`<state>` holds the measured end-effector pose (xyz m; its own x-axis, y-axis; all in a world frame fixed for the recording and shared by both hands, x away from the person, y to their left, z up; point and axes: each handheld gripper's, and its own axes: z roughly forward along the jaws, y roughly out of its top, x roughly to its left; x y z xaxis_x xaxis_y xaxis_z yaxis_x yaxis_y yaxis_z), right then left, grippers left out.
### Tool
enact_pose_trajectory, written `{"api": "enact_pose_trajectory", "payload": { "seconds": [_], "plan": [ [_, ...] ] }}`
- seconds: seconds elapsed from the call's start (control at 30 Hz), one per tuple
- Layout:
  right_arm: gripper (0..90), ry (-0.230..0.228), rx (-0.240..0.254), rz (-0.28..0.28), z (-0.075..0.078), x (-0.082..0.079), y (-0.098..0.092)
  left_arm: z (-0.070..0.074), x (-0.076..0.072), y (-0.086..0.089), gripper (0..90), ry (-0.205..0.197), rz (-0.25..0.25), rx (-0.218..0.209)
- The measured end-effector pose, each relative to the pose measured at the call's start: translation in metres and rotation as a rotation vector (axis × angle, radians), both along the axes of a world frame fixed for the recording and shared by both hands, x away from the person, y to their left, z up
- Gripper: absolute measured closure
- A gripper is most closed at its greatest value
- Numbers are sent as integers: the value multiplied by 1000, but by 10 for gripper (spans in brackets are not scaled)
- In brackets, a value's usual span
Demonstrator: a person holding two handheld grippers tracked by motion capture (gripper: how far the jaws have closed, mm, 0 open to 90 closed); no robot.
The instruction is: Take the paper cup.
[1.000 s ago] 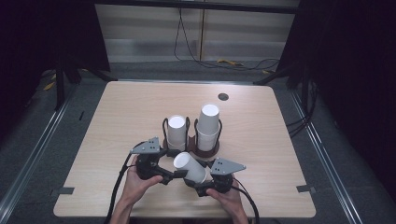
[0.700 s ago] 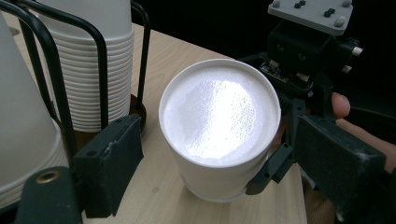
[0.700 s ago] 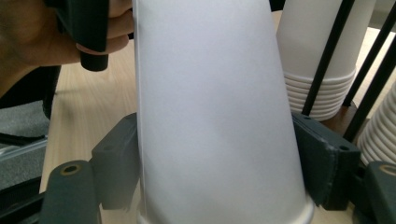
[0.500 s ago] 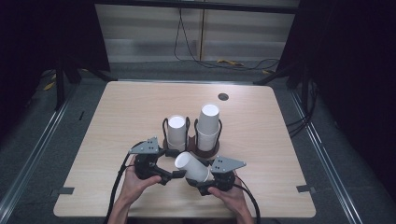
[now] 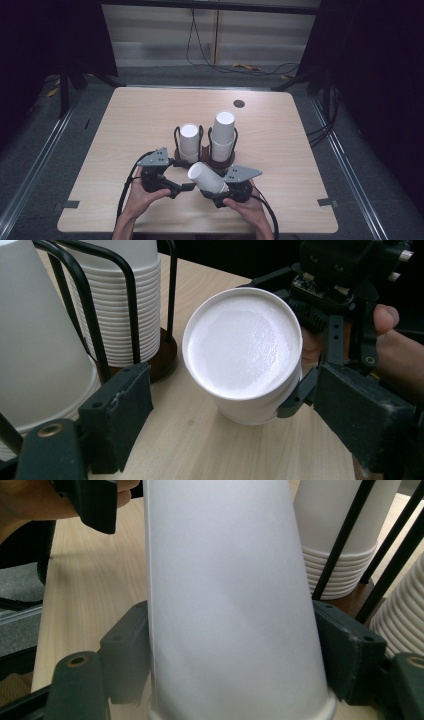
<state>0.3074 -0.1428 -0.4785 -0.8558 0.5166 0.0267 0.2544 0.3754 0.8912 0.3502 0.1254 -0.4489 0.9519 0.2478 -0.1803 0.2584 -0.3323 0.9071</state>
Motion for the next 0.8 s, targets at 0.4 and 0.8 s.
{"api": "enact_pose_trajectory", "payload": {
  "seconds": [0.4, 0.8],
  "plan": [
    [245, -2, -93, 21, 10, 7, 2, 4, 1, 2, 166, -18, -10, 25],
    [245, 4, -180, 42, 19, 11, 5, 7, 0, -1, 188, -59, -18, 85]
  ]
}}
